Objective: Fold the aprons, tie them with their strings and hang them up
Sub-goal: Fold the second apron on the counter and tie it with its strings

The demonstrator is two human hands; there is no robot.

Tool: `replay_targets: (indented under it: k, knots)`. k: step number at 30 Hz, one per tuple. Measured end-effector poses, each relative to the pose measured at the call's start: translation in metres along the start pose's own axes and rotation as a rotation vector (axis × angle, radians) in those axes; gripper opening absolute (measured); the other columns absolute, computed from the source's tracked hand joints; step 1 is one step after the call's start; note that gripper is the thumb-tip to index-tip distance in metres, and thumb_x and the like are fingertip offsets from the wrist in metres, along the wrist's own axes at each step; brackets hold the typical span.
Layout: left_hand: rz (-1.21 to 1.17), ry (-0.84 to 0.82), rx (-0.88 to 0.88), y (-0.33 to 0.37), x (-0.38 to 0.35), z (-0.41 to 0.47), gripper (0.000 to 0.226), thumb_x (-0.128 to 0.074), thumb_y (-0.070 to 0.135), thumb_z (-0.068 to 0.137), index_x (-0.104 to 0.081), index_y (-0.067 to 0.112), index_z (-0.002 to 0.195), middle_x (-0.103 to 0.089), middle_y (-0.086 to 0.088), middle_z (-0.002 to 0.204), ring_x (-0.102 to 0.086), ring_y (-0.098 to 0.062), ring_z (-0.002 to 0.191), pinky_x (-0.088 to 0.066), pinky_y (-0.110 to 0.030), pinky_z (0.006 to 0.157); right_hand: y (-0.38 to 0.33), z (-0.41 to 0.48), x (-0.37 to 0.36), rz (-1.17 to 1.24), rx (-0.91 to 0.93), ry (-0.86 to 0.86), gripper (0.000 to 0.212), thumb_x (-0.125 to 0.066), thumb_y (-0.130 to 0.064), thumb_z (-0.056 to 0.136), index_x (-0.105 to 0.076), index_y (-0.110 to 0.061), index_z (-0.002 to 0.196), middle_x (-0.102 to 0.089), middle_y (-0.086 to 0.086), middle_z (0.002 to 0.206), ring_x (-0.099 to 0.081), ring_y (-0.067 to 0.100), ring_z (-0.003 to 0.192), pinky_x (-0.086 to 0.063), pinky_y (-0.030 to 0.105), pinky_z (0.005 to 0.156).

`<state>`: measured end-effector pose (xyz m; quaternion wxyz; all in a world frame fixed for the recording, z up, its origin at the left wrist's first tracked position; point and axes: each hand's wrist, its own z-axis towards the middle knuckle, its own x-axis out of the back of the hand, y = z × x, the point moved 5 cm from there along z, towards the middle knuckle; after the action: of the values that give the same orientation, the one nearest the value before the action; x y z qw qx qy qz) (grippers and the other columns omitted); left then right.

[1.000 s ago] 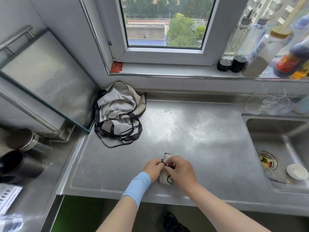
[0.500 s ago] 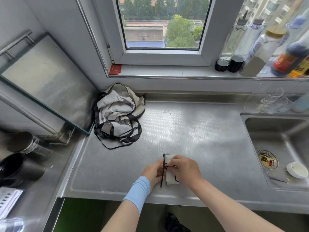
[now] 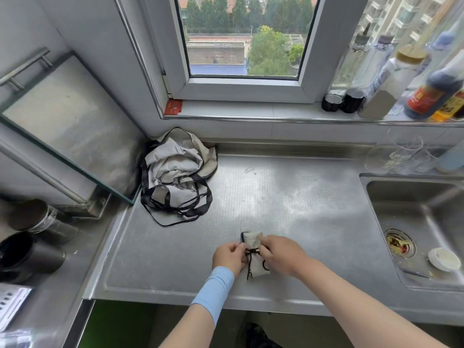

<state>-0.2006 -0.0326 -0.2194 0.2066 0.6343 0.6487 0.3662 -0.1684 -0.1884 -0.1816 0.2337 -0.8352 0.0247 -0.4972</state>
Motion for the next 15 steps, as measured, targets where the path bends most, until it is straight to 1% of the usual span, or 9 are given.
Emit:
replay_targets:
  k: [2,4,6,7,8,9,10,12,15]
  knots:
    - [0.071,0.040,-0.031,-0.001,0.004,0.005,0.025,-0.058,0.027,0.092,-0.068,0.010,0.076,-0.073,-0.006,0.076,-0.071,-0.024,0.074,-0.060,-0.041,0.072,0.008,0.000,0.001,0.001,-0.068,-0.050,0.030,-0.043,-0.034,0.095,-0.041,-0.023,0.066,-0.052,-0.004,0.073,-0.051,0.022,0.074,-0.035,0.033,0.061]
    - [0.100,0.046,-0.032,-0.004,0.006,0.010,0.026,-0.058,0.029,0.091,-0.067,0.011,0.075,-0.073,-0.004,0.072,-0.072,-0.024,0.071,-0.060,-0.043,0.071,0.017,0.000,0.002,0.021,-0.111,-0.096,0.029,-0.047,-0.037,0.095,-0.049,-0.024,0.069,-0.056,-0.005,0.074,-0.053,0.020,0.075,-0.039,0.033,0.065]
    - [0.072,0.047,-0.017,-0.004,0.006,0.009,0.024,-0.057,0.024,0.093,-0.066,0.006,0.081,-0.073,-0.007,0.074,-0.072,-0.024,0.071,-0.061,-0.042,0.069,0.021,0.002,0.004,0.207,-0.155,-0.074,0.022,-0.057,-0.036,0.092,-0.063,-0.028,0.073,-0.064,-0.007,0.075,-0.058,0.015,0.072,-0.044,0.031,0.067]
    - [0.057,0.040,-0.018,-0.001,0.005,0.007,0.022,-0.058,0.022,0.094,-0.065,0.005,0.082,-0.073,-0.009,0.077,-0.072,-0.023,0.072,-0.061,-0.041,0.070,0.021,0.003,0.006,0.344,-0.176,-0.044,0.022,-0.060,-0.032,0.090,-0.066,-0.027,0.070,-0.066,-0.005,0.074,-0.058,0.014,0.065,-0.045,0.030,0.064]
    - [0.047,0.022,-0.023,0.001,0.004,0.005,0.021,-0.058,0.021,0.094,-0.064,0.005,0.081,-0.073,-0.011,0.079,-0.073,-0.022,0.075,-0.061,-0.039,0.072,0.018,0.003,0.007,0.457,-0.203,-0.018,0.024,-0.061,-0.029,0.089,-0.064,-0.024,0.066,-0.065,0.000,0.072,-0.055,0.014,0.057,-0.044,0.030,0.059]
    - [0.036,0.001,-0.017,0.002,0.002,0.004,0.020,-0.059,0.019,0.094,-0.063,0.006,0.080,-0.073,-0.012,0.081,-0.073,-0.022,0.077,-0.061,-0.038,0.073,0.016,0.004,0.008,0.508,-0.219,0.003,0.026,-0.059,-0.028,0.089,-0.061,-0.021,0.064,-0.063,0.005,0.072,-0.052,0.015,0.053,-0.043,0.031,0.056]
    - [0.022,-0.008,-0.008,0.002,0.002,0.003,0.019,-0.059,0.018,0.094,-0.062,0.007,0.078,-0.073,-0.012,0.081,-0.073,-0.021,0.077,-0.061,-0.037,0.074,0.013,0.006,0.007,0.508,-0.215,0.020,0.026,-0.056,-0.029,0.088,-0.058,-0.019,0.064,-0.062,0.007,0.071,-0.051,0.015,0.053,-0.043,0.032,0.056]
    - [-0.001,-0.002,0.009,0.003,0.002,0.004,0.021,-0.058,0.015,0.095,-0.061,0.008,0.075,-0.072,-0.012,0.080,-0.071,-0.021,0.075,-0.061,-0.036,0.072,0.010,0.007,0.005,0.437,-0.224,0.015,0.027,-0.054,-0.032,0.087,-0.054,-0.018,0.064,-0.057,0.001,0.065,-0.048,0.012,0.056,-0.041,0.030,0.059]
    - [-0.100,0.007,0.053,0.006,0.003,0.005,0.017,-0.051,0.011,0.099,-0.054,0.003,0.084,-0.070,-0.014,0.079,-0.070,-0.023,0.065,-0.060,-0.036,0.060,0.010,0.007,0.004,0.343,-0.244,0.008,0.029,-0.056,-0.028,0.086,-0.051,-0.017,0.060,-0.052,-0.005,0.057,-0.046,0.010,0.054,-0.038,0.027,0.055]
